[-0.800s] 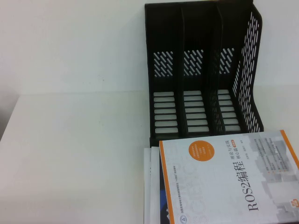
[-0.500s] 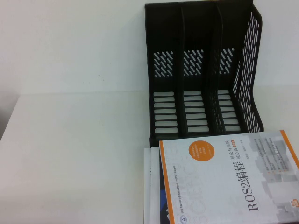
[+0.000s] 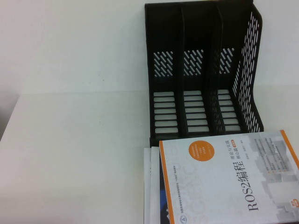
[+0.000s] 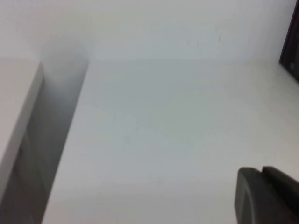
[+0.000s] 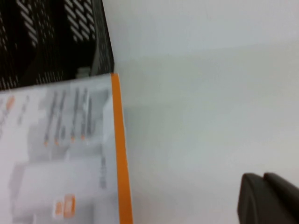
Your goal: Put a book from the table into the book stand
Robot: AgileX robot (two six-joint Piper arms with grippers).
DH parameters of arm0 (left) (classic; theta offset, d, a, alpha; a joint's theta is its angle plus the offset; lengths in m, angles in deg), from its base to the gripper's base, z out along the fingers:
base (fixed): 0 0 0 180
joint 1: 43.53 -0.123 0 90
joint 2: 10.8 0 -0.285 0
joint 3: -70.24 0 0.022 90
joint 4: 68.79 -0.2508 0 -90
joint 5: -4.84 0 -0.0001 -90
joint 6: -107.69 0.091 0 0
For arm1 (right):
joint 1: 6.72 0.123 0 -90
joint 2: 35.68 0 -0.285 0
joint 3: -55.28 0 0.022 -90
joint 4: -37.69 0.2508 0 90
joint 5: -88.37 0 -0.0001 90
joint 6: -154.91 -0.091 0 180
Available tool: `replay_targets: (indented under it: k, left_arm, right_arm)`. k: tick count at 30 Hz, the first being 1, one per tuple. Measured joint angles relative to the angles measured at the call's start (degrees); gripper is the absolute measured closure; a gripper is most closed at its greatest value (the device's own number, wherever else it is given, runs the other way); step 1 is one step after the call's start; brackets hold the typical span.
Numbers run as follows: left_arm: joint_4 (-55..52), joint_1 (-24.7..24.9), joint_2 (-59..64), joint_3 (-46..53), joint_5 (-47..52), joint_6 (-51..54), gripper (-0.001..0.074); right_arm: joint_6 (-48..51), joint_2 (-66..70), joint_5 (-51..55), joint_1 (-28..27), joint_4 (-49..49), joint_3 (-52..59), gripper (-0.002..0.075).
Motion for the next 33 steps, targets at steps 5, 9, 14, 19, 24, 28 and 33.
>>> replay_targets:
  k: [5, 9, 14, 19, 24, 28, 33]
  left_arm:
    - [-1.1, 0.0, 0.0, 0.0, -11.7, 0.1, 0.0738]
    - [-3.0, 0.0, 0.0, 0.0, -25.0, 1.7, 0.0738]
    - [-3.7, 0.0, 0.0, 0.0, -39.7, 4.1, 0.0738]
    - [-4.3, 0.0, -0.1, 0.0, -49.3, 4.9, 0.0738]
    - [-4.3, 0.0, -0.2, 0.0, -53.5, 4.9, 0.0738]
    - [-4.3, 0.0, -0.2, 0.0, -52.8, -3.3, 0.0738]
    - [-8.3, 0.0, -0.2, -7.3, -33.8, -14.1, 0.0738]
  right_arm:
    - [0.0, 0.0, -10.6, 0.0, 0.0, 0.0, 0.0729]
    - [0.0, 0.0, -21.3, 0.0, 0.0, 0.0, 0.0729]
    - [1.3, 0.0, -31.3, 0.0, 0.0, 0.0, 0.0729]
    - [-0.9, 0.0, -36.5, 0.0, 0.4, 0.0, 0.0729]
    - [-2.9, 0.0, -41.9, 0.0, 0.6, 0.0, 0.0729]
    - [-3.0, 0.0, -44.6, 0.0, 0.6, 0.0, 0.0729]
    - [-2.9, 0.0, -28.9, 0.0, 0.4, -7.7, 0.0729]
